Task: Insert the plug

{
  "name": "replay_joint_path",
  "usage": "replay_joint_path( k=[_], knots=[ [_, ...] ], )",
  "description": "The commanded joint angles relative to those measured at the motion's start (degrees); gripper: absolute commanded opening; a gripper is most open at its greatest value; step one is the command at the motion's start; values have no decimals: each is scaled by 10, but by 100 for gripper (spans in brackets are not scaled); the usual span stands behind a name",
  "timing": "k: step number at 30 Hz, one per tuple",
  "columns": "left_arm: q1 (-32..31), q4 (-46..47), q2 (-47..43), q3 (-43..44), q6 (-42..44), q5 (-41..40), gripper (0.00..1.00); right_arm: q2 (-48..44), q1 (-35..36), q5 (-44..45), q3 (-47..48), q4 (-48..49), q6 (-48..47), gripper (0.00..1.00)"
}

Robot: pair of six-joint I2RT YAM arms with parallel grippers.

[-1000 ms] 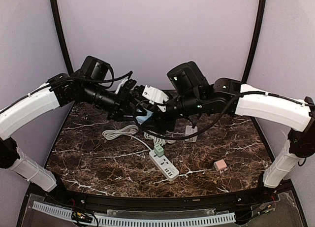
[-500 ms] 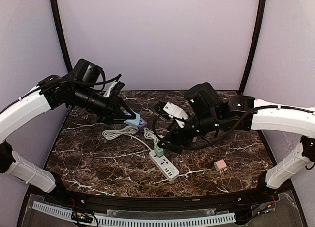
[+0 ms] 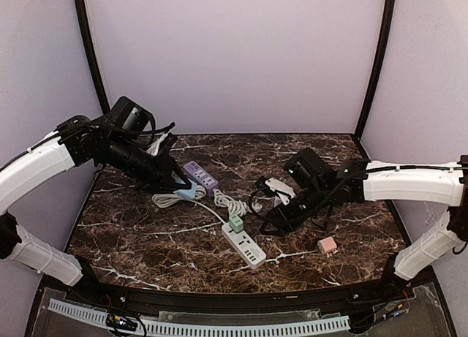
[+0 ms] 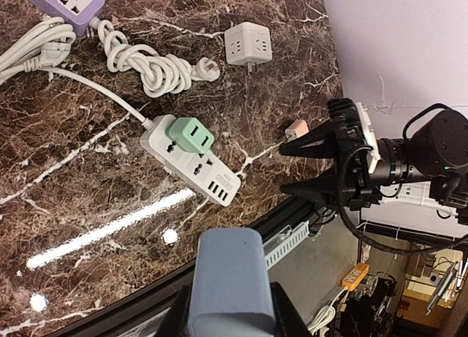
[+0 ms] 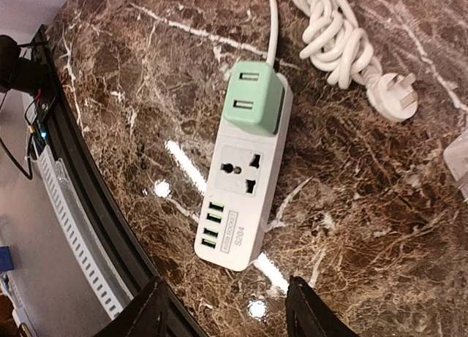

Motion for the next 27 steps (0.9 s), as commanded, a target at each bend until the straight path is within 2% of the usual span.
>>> replay_joint_path(
  k=[1, 7, 16, 27],
  knots=[
    [3, -21, -16, -9, 8, -8, 1, 34, -13, -74, -30, 15, 24, 52],
    [2, -22, -18, -10, 7, -9, 1, 78, -25, -95, -50, 48, 28, 44],
    [2, -27, -16, -10, 8, -7, 1, 155, -29, -126, -40, 88, 15, 38],
    [3, -32, -14, -7, 10, -8, 1, 193, -22, -184, -35, 139, 15, 30]
  ],
)
